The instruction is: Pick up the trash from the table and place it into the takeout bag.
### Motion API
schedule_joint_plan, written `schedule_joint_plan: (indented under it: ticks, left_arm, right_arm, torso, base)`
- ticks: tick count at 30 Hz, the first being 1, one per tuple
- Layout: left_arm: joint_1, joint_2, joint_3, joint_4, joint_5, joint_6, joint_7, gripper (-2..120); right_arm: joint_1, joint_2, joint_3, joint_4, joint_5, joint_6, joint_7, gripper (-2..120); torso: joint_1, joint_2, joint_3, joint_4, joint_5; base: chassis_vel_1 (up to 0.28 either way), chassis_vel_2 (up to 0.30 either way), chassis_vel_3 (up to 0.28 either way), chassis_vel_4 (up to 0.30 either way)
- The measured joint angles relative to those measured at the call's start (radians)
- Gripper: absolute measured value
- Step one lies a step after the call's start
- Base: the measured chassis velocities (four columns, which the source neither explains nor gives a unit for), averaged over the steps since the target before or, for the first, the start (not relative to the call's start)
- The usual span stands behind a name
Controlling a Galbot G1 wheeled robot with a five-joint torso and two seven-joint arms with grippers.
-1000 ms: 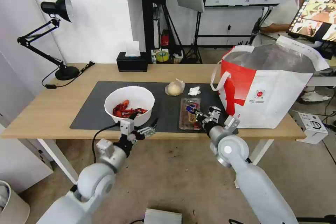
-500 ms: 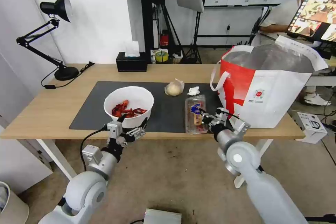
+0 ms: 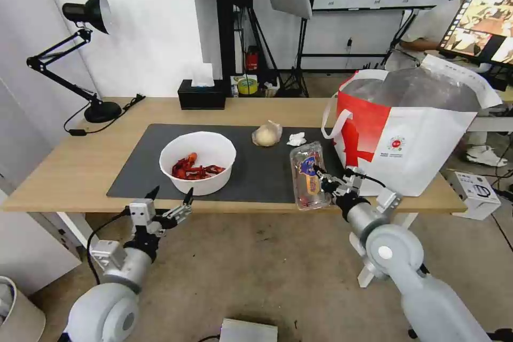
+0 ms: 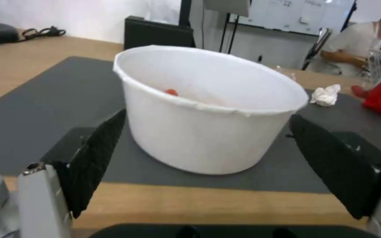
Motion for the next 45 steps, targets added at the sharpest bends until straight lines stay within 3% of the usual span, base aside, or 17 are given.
schedule_joint_plan:
  ticks: [8, 20, 26, 32, 42, 45]
  left_arm:
    - [0.016, -0.008, -0.015, 0.004, 0.003, -0.006, 0.004, 100]
    - [0.011, -0.014, -0.01, 0.036, 0.012, -0.028, 0.027, 100]
    - [0.008, -0.017, -0.015, 0.037, 0.017, -0.031, 0.037, 100]
    - [0.018, -0.016, -0.03, 0.019, 0.014, -0.031, 0.048, 100]
    - [0.04, -0.036, -0.037, -0.019, 0.019, -0.032, 0.065, 100]
    - [0.041, -0.042, -0.032, -0.026, 0.023, -0.033, 0.066, 100]
  right_arm:
    - [-0.055, -0.026, 0.084, 0.087, -0.012, 0.092, -0.08, 0]
    - [0.0, -0.165, 0.215, 0.157, 0.162, 0.191, -0.087, 0]
    - [0.214, -0.268, 0.245, 0.05, 0.295, 0.195, -0.008, 0]
    - [0.407, -0.314, 0.213, -0.072, 0.394, 0.175, 0.107, 0]
    - [0.632, -0.332, 0.133, -0.193, 0.513, 0.052, 0.332, 0]
    - [0.677, -0.318, 0.103, -0.222, 0.576, 0.007, 0.446, 0]
  torso:
    - [0.0, 0.0, 0.0, 0.0001, 0.0]
    - [0.0, 0.0, 0.0, 0.0, 0.0]
    - [0.0, 0.0, 0.0, 0.0002, 0.0001]
    - [0.0, 0.0, 0.0, 0.0, 0.0004]
    - [0.0, 0.0, 0.0, 0.0001, -0.0001]
    - [0.0, 0.0, 0.0, 0.0001, -0.0001]
  base:
    - [0.0, 0.0, 0.0, 0.0]
    - [0.0, 0.0, 0.0, 0.0]
    - [0.0, 0.0, 0.0, 0.0]
    - [0.0, 0.0, 0.0, 0.0]
    - [0.0, 0.0, 0.0, 0.0]
    - [0.0, 0.0, 0.0, 0.0]
